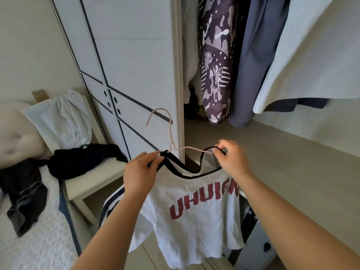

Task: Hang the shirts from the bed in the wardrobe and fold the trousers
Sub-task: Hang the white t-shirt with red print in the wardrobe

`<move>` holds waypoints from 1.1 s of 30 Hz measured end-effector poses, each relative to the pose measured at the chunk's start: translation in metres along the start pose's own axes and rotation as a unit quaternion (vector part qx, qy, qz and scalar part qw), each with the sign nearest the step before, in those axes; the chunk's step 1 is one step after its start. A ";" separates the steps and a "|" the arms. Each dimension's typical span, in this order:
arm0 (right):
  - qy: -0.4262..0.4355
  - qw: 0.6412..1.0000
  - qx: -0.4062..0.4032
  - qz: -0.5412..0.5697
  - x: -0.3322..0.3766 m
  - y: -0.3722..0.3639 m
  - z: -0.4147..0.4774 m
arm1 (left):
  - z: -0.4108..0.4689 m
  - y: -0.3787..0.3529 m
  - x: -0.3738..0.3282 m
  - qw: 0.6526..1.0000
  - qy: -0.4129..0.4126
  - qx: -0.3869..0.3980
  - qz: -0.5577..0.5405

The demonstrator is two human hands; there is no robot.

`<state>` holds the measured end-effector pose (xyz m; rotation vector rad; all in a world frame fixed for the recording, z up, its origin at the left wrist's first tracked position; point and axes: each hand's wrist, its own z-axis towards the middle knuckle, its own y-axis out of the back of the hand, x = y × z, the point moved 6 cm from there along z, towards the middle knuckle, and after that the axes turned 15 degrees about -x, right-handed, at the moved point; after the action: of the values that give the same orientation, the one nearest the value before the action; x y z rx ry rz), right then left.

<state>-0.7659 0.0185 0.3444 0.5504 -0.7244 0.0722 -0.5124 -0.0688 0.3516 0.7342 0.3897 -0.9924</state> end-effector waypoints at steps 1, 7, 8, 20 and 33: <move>0.024 1.000 -0.003 -0.010 0.005 -0.001 -0.002 | 0.000 -0.001 -0.002 1.000 -0.014 -0.001 0.015; -0.016 0.997 0.038 0.071 0.022 -0.015 -0.013 | -0.006 -0.018 -0.037 0.994 -0.098 0.049 0.008; -0.032 0.995 0.048 0.084 0.020 -0.015 -0.013 | -0.005 -0.019 -0.035 0.995 -0.089 0.050 0.002; -0.063 0.969 0.192 0.144 0.021 -0.015 -0.002 | 0.008 -0.006 -0.004 0.999 0.020 0.024 -0.032; 0.099 0.980 0.170 0.042 0.045 -0.003 0.010 | 0.020 -0.003 -0.013 0.999 -0.022 0.039 -0.029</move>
<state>-0.7375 0.0059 0.3782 0.8257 -0.5434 0.3301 -0.5215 -0.0765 0.3726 0.7737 0.3382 -1.0821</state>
